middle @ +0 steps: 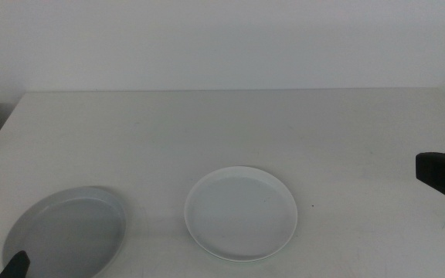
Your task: Stack the three bowls on top of each other.
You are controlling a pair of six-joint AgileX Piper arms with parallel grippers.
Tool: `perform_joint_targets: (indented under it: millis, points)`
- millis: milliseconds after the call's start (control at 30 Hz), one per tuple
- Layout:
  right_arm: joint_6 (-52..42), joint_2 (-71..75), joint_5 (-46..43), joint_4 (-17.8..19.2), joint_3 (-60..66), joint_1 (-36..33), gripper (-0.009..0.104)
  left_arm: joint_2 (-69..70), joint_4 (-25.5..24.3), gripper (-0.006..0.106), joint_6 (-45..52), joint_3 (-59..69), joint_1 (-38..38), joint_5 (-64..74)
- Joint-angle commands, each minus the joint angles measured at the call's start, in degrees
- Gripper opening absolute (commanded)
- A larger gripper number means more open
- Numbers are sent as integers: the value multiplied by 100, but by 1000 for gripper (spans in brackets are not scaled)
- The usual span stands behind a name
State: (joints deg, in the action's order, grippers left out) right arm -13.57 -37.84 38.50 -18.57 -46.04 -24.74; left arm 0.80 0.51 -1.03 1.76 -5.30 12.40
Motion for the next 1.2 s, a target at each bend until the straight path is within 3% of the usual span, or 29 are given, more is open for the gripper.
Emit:
perform_joint_targets:
  millis: [0,233,433,633,933,1167]
  points:
    - [-30,2,-344,-12,-135,38,51,75,65,105,-60,-28,-39,-421]
    - [-25,2,-344,-12,-135,38,51,75,-51,105,-43,-47,561,-423]
    - [-25,2,-344,-12,-135,38,51,-33,261,105,-368,-534,1164,-82]
    - [-25,2,-344,-12,-135,38,51,-1171,380,105,-364,-2122,1682,1447]
    - [-25,2,-344,-12,-135,38,51,-3466,394,105,-357,-4776,1726,3987]
    - [-25,2,-344,-12,-135,38,51,-4522,372,105,-328,-5597,1726,5300]
